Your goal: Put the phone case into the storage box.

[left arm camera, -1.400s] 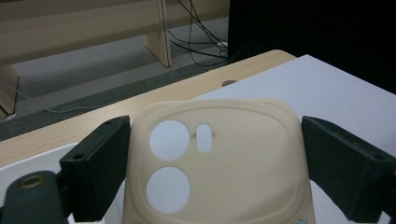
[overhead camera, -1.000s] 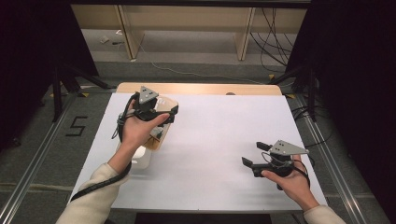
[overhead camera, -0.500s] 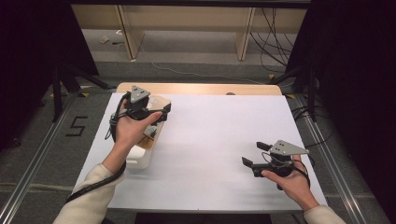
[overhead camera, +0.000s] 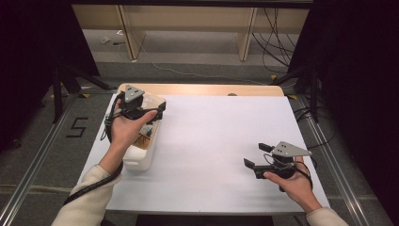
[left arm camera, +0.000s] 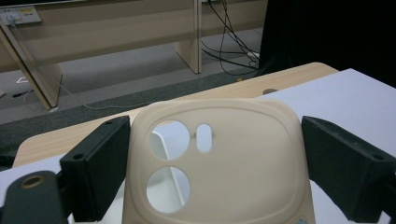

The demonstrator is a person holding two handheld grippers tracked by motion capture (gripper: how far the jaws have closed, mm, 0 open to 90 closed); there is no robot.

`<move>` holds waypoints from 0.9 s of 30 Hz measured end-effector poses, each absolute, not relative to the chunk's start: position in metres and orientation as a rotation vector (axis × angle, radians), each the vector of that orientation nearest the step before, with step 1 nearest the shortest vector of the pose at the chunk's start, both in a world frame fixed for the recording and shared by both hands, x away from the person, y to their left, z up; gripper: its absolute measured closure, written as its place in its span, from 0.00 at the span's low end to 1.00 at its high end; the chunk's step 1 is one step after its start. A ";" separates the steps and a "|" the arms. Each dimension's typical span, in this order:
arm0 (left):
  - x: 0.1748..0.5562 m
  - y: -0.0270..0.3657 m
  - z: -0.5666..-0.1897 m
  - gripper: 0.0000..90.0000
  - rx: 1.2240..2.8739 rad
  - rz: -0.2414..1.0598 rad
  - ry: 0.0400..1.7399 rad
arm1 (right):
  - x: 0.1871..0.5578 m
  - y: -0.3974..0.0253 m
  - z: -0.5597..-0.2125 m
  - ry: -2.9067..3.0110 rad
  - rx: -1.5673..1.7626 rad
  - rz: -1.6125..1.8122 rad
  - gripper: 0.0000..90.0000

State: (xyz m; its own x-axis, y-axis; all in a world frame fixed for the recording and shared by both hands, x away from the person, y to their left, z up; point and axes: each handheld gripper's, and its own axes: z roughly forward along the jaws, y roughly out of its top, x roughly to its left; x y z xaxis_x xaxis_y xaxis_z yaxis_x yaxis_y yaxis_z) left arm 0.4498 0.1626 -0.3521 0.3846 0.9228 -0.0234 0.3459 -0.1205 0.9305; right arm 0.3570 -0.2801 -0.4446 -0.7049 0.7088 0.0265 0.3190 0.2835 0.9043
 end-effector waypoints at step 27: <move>0.458 0.181 -0.354 0.12 1.634 0.774 1.191 | 0.357 -0.280 -0.444 2.171 0.928 1.404 0.17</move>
